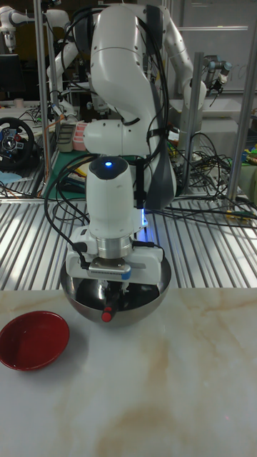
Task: Scoop water with a large spoon from one bowl to another
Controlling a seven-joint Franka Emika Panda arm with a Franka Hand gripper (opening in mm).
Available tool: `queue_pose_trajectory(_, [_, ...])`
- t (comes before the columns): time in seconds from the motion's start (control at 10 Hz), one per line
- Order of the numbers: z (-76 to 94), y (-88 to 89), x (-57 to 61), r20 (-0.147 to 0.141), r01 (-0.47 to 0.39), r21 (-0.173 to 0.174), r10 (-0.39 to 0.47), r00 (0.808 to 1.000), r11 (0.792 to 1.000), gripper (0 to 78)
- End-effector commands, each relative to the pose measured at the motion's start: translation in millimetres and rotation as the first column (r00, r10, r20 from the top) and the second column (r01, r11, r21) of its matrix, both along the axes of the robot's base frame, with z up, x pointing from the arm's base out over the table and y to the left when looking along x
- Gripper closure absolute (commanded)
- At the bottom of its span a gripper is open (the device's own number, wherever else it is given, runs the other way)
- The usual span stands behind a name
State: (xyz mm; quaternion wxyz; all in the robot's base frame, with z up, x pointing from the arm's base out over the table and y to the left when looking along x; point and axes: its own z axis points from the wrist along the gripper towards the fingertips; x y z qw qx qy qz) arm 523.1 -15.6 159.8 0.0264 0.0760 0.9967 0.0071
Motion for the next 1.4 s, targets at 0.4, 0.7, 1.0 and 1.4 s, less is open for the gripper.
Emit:
queue_pose_trajectory(0.4, [1.0,-0.1,0.7,0.0,-0.003,0.0,0.003,1.0,1.0,76.3])
queue_pose_trajectory(0.7, [1.0,-0.1,0.7,0.0,-0.003,0.0,0.003,1.0,1.0,76.3])
queue_pose_trajectory(1.0, [1.0,-0.1,0.7,0.0,-0.003,0.0,0.003,1.0,1.0,76.3])
queue_pose_trajectory(1.4, [53.4,-1.8,3.2,-0.009,0.004,-0.045,-0.005,1.0,0.999,76.3])
